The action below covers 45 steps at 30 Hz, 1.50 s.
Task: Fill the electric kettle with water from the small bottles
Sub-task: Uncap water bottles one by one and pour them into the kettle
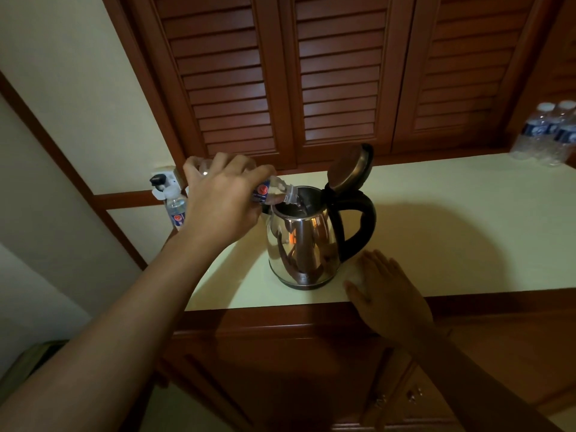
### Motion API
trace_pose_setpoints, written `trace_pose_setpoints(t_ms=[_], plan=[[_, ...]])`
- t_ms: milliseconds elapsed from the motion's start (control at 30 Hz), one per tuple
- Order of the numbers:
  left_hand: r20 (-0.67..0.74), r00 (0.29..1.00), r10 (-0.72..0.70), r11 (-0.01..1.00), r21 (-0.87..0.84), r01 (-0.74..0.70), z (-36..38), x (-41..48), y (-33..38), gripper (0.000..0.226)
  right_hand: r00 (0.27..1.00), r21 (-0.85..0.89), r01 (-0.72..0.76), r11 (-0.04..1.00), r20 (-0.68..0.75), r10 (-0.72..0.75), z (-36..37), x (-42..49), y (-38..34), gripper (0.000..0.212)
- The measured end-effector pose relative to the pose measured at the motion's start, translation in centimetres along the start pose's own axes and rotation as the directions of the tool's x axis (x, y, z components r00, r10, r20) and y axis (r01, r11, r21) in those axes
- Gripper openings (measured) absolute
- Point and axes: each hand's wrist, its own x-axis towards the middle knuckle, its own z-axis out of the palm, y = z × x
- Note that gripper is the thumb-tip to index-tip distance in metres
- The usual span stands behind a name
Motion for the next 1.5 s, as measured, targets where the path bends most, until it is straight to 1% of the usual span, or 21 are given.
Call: trace_pose_setpoints(t_ms=[167,333,400,500,667,833,1000,1133,1233,1300,1367,1400,1433,1467,1500], plan=[[-0.018,0.999,0.039,0.999,0.024,-0.039,-0.2,0.3,0.2,0.059,0.999,0.08,0.019,0.997,-0.041,-0.016,-0.2,0.0,0.2,0.056],[-0.032,0.996,0.079,0.996,0.043,-0.077,0.0,0.7,0.5,0.065,0.997,0.124,0.027,0.992,-0.07,-0.019,-0.4,-0.2,0.1,0.048],[-0.025,0.995,0.096,0.994,0.055,-0.095,0.0,0.9,0.7,0.066,0.998,0.132,0.027,0.991,-0.068,-0.018,-0.4,-0.2,0.1,0.048],[-0.032,0.992,0.12,0.99,0.073,-0.117,0.1,1.1,0.8,0.062,0.997,0.135,0.031,0.99,-0.068,-0.022,-0.5,-0.1,0.0,0.048],[-0.059,0.985,0.162,0.984,0.09,-0.157,0.4,1.1,1.1,0.059,0.995,0.133,0.044,0.99,-0.097,-0.032,-0.7,-0.4,-0.1,0.043],[-0.069,0.972,0.225,0.97,0.111,-0.217,0.5,1.1,1.4,0.058,0.997,0.14,0.028,0.99,-0.081,-0.017,-0.9,-0.4,-0.3,0.047],[-0.065,0.966,0.25,0.961,0.14,-0.239,0.0,1.4,1.6,0.058,0.997,0.157,0.011,0.987,-0.073,0.001,-0.7,-0.5,-0.1,0.05],[-0.058,0.975,0.216,0.965,0.165,-0.204,-0.3,1.2,1.5,0.06,0.995,0.207,-0.004,0.978,-0.092,0.023,-0.7,-0.7,-0.1,0.053],[-0.046,0.99,0.131,0.98,0.155,-0.122,-0.8,0.5,1.0,0.06,0.99,0.251,0.012,0.968,-0.14,0.024,-1.1,-1.2,-0.4,0.05],[-0.063,0.996,0.069,0.991,0.119,-0.061,-0.9,-0.6,0.5,0.062,0.99,0.308,0.006,0.951,-0.134,0.037,-1.4,-1.4,-0.4,0.05],[-0.071,0.997,-0.005,1.0,0.007,0.006,-1.0,-2.2,0.3,0.067,0.993,0.365,0.015,0.931,-0.117,0.029,-1.9,-1.4,-0.3,0.057],[-0.047,0.997,-0.062,0.994,-0.095,0.057,-1.2,-3.1,0.6,0.068,0.992,0.374,0.034,0.927,-0.127,0.015,-2.2,-1.3,-0.2,0.056],[-0.004,0.993,-0.119,0.969,-0.218,0.116,-1.4,-4.2,1.0,0.067,0.991,0.388,0.04,0.921,-0.135,0.014,-2.8,-1.3,-0.4,0.051],[0.048,0.986,-0.157,0.926,-0.341,0.165,-1.6,-5.4,1.6,0.066,0.989,0.422,0.043,0.905,-0.149,0.022,-3.7,-1.4,-0.7,0.044],[0.091,0.983,-0.162,0.88,-0.438,0.185,-1.7,-6.7,2.2,0.065,0.986,0.463,0.058,0.884,-0.164,0.021,-4.6,-1.5,-1.1,0.038]])
